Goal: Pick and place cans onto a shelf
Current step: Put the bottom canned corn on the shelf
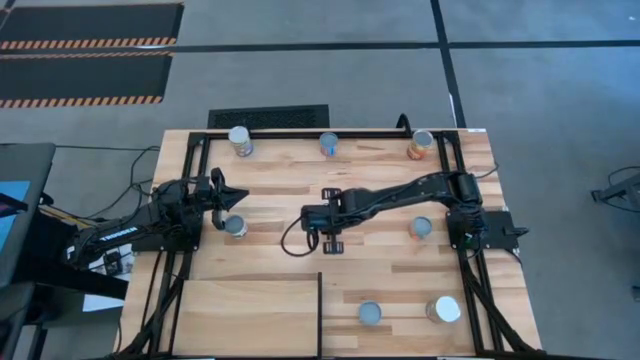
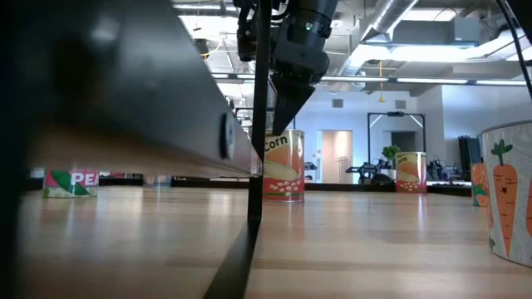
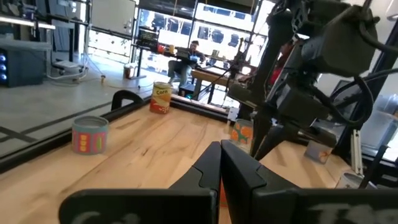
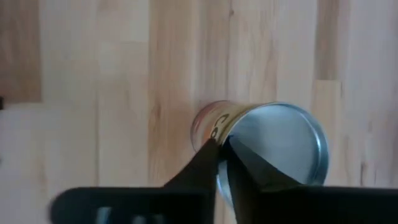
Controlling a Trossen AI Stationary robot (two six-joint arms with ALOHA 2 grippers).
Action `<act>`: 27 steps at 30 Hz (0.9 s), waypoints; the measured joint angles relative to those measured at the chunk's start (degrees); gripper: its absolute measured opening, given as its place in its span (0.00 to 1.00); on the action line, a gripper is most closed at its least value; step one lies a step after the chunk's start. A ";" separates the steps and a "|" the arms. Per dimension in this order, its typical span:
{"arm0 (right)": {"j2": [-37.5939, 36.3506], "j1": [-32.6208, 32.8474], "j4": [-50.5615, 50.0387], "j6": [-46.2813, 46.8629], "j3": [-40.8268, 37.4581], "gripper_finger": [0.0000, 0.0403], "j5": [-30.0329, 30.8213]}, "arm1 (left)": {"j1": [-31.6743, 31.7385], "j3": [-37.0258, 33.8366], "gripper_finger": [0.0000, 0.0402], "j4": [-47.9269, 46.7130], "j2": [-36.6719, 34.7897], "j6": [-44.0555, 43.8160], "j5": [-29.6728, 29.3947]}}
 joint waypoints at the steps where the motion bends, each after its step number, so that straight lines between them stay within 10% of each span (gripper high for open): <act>1: 0.00 -0.03 0.01 -0.06 0.00 0.04 -0.33 | -0.02 0.00 0.00 0.00 0.00 0.45 0.00; 27: -1.62 13.92 -1.05 6.14 25.16 0.01 -2.53 | -0.02 0.00 0.00 0.02 0.00 0.74 -0.02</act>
